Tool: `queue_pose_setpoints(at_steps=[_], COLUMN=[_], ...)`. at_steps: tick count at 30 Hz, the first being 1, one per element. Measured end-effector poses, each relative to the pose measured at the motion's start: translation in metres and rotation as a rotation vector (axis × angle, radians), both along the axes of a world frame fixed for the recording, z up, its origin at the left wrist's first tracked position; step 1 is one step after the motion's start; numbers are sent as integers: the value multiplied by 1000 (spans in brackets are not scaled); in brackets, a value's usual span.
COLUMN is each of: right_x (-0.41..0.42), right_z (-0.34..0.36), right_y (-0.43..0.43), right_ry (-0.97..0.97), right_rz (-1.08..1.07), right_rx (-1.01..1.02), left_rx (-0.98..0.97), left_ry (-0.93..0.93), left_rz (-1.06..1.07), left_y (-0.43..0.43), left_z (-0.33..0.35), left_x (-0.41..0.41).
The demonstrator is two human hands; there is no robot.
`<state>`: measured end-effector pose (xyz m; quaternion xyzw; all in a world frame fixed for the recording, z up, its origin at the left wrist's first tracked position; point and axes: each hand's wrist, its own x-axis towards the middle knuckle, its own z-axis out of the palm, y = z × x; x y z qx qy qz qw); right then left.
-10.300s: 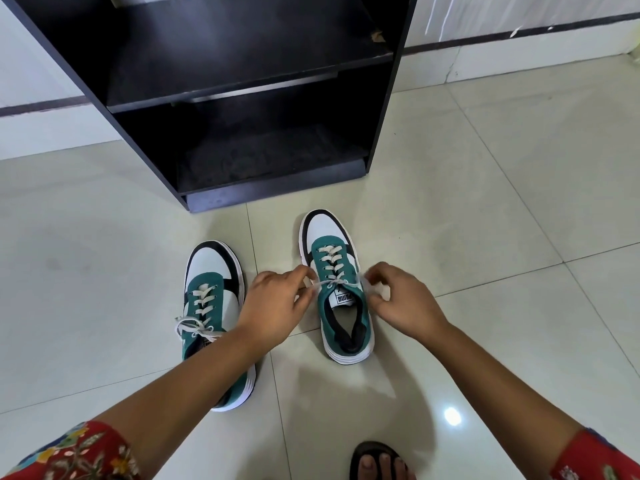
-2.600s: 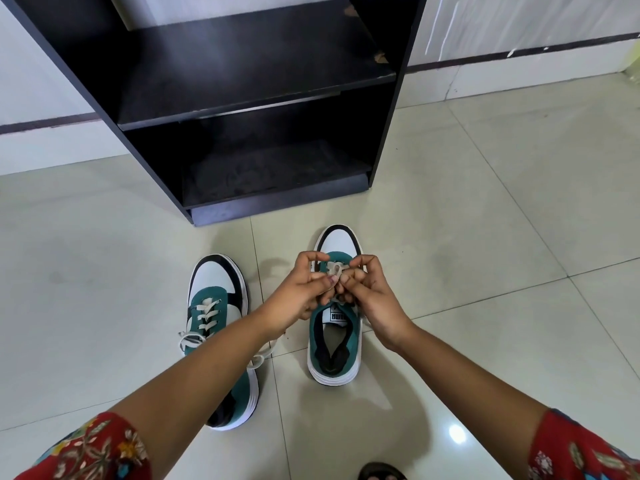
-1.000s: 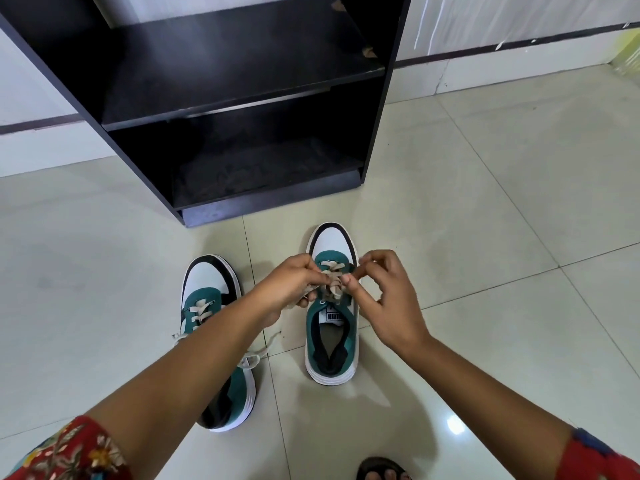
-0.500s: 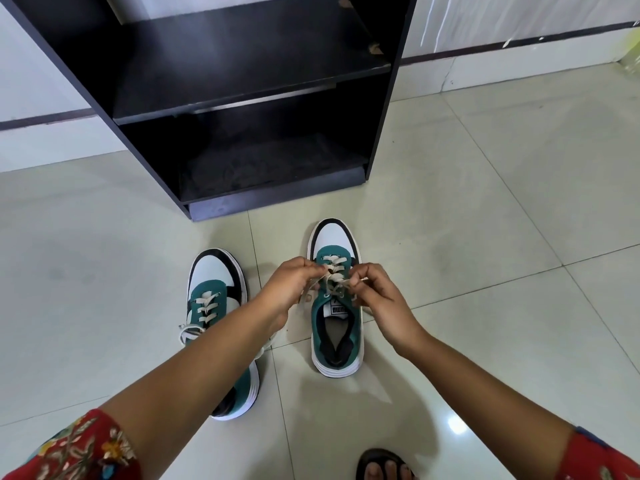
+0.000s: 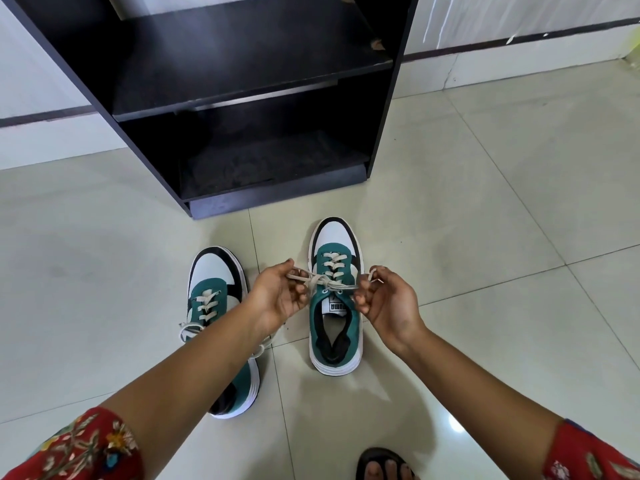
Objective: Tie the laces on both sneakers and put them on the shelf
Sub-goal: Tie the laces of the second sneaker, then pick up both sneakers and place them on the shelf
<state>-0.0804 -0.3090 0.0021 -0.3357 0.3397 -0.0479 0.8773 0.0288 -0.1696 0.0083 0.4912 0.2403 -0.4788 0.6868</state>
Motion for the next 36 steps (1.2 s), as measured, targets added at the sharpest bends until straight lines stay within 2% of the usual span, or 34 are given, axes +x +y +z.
queue_pose_setpoints(at_steps=[3, 5, 8, 12, 13, 15, 18, 24, 30, 32, 35, 36], right_x=[4, 6, 8, 7, 6, 3, 0, 3, 0, 1, 4, 3], right_z=[-5, -6, 0, 2, 1, -1, -2, 0, 0, 0, 6, 8], right_y=[2, 0, -10, -18, -19, -22, -24, -26, -25, -23, -25, -26], right_ry=[54, 125, 190, 258, 282, 316, 352, 395, 422, 405, 362, 357], right_rz=[-21, 22, 111, 242, 258, 280, 318, 383, 423, 454, 494, 481], right_rx=[-3, -71, -166, -372, -401, -415, -448, -541, -627, -683, -644, -598], left_rx=[-121, -28, 214, 553, 629, 691, 726, 712, 728, 699, 384, 324], left_ry=[-9, -136, -468, -1206, -1333, -1491, -1599, -1686, -1552, -1380, -868, -750], left_rz=[57, -44, -270, -755, -837, -897, -949, -956, -968, -911, -517, -402], left_y=[0, 1, 3, 12, 14, 16, 16, 28, 25, 19, 8, 6], left_z=[-2, -5, -11, -18, -18, -19, -19, -22, -20, -19, -14, -10], left_x=[-2, 0, 5, -2, -4, -5, -1, 3, -2, -2, -5, -8])
